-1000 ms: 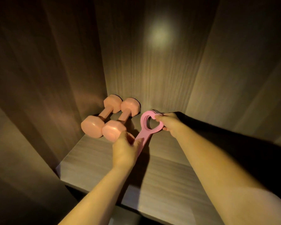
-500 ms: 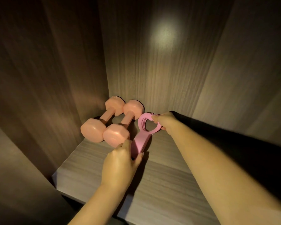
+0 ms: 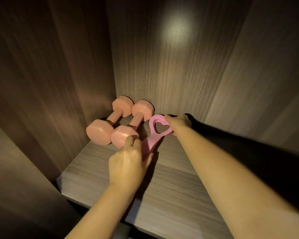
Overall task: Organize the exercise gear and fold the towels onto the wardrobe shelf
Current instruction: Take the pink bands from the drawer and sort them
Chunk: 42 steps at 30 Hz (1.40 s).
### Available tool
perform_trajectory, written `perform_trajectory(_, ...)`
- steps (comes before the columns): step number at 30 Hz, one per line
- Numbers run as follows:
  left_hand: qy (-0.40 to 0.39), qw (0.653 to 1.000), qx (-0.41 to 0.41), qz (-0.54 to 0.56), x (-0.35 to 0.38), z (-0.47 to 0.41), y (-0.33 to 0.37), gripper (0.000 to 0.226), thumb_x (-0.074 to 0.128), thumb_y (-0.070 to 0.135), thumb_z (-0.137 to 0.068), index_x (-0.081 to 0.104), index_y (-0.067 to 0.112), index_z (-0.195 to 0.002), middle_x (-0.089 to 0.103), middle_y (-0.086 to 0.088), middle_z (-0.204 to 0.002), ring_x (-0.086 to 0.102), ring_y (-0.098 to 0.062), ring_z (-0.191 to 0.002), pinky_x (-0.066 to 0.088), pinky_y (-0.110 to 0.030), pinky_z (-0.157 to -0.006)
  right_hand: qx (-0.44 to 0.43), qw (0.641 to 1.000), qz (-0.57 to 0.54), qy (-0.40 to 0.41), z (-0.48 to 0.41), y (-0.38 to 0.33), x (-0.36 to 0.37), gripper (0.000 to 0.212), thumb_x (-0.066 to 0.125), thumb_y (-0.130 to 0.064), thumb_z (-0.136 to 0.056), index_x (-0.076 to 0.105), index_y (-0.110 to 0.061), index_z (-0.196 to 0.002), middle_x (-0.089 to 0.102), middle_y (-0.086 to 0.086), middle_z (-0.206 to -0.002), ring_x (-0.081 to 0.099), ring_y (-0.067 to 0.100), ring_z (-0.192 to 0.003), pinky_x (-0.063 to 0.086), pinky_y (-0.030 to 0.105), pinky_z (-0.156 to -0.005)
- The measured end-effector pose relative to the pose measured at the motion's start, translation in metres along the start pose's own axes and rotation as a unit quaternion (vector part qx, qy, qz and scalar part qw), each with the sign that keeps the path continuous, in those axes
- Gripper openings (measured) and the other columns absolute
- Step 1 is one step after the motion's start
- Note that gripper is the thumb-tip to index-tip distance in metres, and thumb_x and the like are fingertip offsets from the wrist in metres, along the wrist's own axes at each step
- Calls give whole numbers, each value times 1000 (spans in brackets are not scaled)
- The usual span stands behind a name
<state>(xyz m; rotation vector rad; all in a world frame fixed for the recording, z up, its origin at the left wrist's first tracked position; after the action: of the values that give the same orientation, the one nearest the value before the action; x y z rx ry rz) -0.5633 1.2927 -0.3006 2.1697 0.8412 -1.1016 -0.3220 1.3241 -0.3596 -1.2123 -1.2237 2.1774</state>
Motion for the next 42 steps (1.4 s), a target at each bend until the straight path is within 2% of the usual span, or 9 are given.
perform_trajectory(8, 18, 1000, 10, -4, -2, -4, 3, 42, 82, 43, -70, 61, 7, -77, 62, -5, -73, 53, -24, -38, 25, -20, -38, 1, 999, -43, 19, -2, 5, -4, 45, 72, -28, -87, 61, 2, -118, 66, 21, -113, 67, 35, -97, 58, 45, -81)
perform_trajectory(13, 12, 1000, 8, -8, -1, -7, 2, 43, 83, 45, -68, 60, 9, -72, 61, -3, -68, 50, -20, -36, 11, -14, -42, -107, 982, 141, 68, 6, -12, -13, 43, 67, -42, -88, 61, -5, -109, 65, 14, -108, 62, 28, -83, 42, 25, -54)
perform_trajectory(17, 8, 1000, 10, 0, -1, -9, 2, 43, 85, 45, -66, 60, 9, -69, 61, -2, -65, 49, -19, -36, 17, -16, -42, -265, 926, 247, 105, 20, -36, -23, 35, 67, -34, -87, 58, -16, -116, 56, 7, -118, 59, 29, -102, 37, 28, -65)
perform_trajectory(20, -1, 1000, 8, -6, 1, -9, 0, 41, 80, 47, -72, 62, 10, -75, 64, -1, -71, 50, -17, -40, 22, -19, -42, -376, 873, 310, 30, 33, -43, -10, 22, 54, -17, -94, 65, -22, -113, 51, 3, -118, 56, 24, -98, 38, 27, -68)
perform_trajectory(23, -16, 1000, -1, 2, 4, -8, -1, 40, 74, 49, -76, 64, 11, -82, 65, -1, -77, 46, -14, -44, 26, -20, -43, -360, 819, 441, -71, 33, -34, 3, 35, 40, -18, -99, 59, -32, -125, 50, 3, -122, 56, 25, -97, 43, 31, -73)
perform_trajectory(28, -40, 999, -21, -9, 11, -7, -6, 43, 62, 57, -84, 60, 16, -98, 64, 4, -93, 62, -17, -62, 37, -24, -49, -311, 748, 575, -117, 25, -32, 6, 51, 39, -14, -93, 48, -44, -134, 54, 2, -133, 58, 25, -101, 39, 29, -72)
perform_trajectory(31, -45, 999, -26, -4, 11, -6, -7, 44, 59, 58, -85, 59, 17, -99, 64, 4, -96, 63, -17, -65, 39, -25, -50, -268, 766, 562, -158, 20, -19, 4, 66, 37, -6, -89, 38, -46, -141, 52, 4, -134, 57, 18, -73, 42, 25, -57)
perform_trajectory(35, -40, 999, -22, -2, 10, -7, -5, 44, 63, 56, -83, 61, 13, -93, 65, 1, -89, 62, -22, -60, 35, -25, -48, -306, 758, 557, -146, 16, -23, 11, 64, 39, -4, -92, 37, -40, -145, 48, 5, -140, 53, 26, -113, 46, 30, -83)
perform_trajectory(42, -4, 999, 17, -28, 4, -10, 1, 40, 84, 41, -70, 61, 9, -73, 62, -5, -68, 54, -24, -43, 25, -22, -44, -316, 770, 538, -135, 16, -24, 14, 59, 42, -6, -93, 41, -36, -144, 45, 4, -131, 49, 25, -117, 43, 33, -83)
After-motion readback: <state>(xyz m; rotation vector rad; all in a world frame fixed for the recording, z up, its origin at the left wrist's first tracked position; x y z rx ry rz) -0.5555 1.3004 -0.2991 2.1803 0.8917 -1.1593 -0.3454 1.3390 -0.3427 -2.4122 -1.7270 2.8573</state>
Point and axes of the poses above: each hand's wrist, its own z-axis away from the middle knuckle, its own x-axis out of the palm, y = z × x, the point moved 9 cm from there along -z, towards the middle knuckle
